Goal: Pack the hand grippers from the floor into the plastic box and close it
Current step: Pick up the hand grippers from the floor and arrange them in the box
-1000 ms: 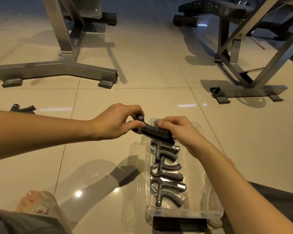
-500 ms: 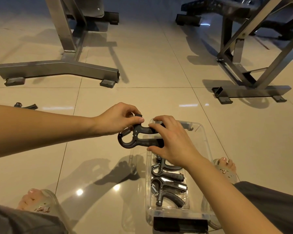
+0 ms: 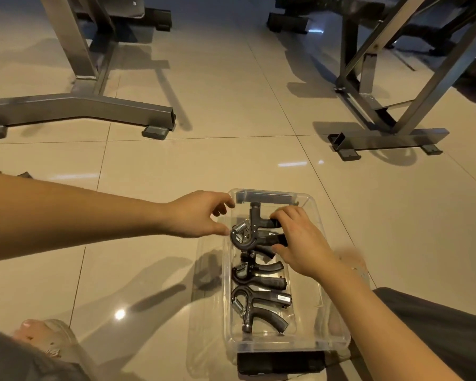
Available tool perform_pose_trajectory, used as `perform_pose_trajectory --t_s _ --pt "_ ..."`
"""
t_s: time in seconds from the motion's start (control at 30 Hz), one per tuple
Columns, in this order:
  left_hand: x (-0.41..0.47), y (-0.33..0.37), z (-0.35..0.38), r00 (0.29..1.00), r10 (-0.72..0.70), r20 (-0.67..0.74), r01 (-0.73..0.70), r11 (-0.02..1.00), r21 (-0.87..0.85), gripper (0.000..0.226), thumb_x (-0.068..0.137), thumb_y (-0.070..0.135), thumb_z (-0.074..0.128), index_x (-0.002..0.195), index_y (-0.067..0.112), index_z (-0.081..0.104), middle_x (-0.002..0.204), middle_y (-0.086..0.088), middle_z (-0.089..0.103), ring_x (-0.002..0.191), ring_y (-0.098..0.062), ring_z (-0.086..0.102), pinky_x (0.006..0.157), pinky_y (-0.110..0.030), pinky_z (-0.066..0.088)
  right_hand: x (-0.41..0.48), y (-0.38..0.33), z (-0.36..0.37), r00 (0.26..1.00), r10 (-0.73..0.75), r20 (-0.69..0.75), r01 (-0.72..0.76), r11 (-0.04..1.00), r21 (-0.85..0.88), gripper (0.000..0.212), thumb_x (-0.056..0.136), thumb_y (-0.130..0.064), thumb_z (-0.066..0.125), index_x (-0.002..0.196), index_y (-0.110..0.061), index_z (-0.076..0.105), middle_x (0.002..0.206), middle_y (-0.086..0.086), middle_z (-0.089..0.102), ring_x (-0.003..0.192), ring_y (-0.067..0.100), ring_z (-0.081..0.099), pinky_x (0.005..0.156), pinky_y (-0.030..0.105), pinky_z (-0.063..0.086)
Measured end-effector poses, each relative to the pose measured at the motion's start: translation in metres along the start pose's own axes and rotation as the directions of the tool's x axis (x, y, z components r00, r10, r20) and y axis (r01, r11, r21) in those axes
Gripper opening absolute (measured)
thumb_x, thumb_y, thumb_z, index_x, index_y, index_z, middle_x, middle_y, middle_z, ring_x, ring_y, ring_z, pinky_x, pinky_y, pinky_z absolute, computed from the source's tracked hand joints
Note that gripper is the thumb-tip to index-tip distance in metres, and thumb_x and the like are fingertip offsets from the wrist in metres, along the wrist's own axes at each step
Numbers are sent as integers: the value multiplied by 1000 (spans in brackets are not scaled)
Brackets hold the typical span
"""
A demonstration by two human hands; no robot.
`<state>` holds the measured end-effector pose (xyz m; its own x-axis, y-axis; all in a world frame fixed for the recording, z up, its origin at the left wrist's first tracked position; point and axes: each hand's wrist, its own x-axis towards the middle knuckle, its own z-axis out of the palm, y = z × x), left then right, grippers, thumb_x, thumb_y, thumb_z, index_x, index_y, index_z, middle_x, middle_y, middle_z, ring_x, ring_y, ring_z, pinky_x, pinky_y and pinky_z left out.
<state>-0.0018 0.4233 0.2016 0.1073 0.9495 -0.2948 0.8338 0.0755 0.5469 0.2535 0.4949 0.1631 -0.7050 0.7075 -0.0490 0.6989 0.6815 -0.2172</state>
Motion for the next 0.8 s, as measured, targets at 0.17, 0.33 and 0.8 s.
perform_pose_trajectory --t_s 0.17,0.33,0.8 --pt "6 -3 29 993 -17 121 -19 957 290 113 69 70 76 157 17 28 165 -6 21 151 -24 20 122 -36 22 -5 10 40 974 148 170 -142 989 -49 61 83 -32 77 133 -15 48 133 2 46 125 23 41 100 36 46" --pt "13 -3 36 993 -5 120 -39 933 359 122 65 72 78 158 16 23 167 -6 12 152 -25 15 121 -34 18 -2 15 85 910 260 323 -244 966 -89 54 82 -22 76 128 -11 50 133 9 46 122 28 44 96 38 48" --pt "12 -7 37 996 37 82 -64 932 356 123 59 79 75 155 16 32 166 -2 17 150 -23 23 120 -37 24 -17 25 130 902 292 317 -262 956 -135 67 83 -43 77 141 -22 52 140 9 39 130 28 39 103 44 45"
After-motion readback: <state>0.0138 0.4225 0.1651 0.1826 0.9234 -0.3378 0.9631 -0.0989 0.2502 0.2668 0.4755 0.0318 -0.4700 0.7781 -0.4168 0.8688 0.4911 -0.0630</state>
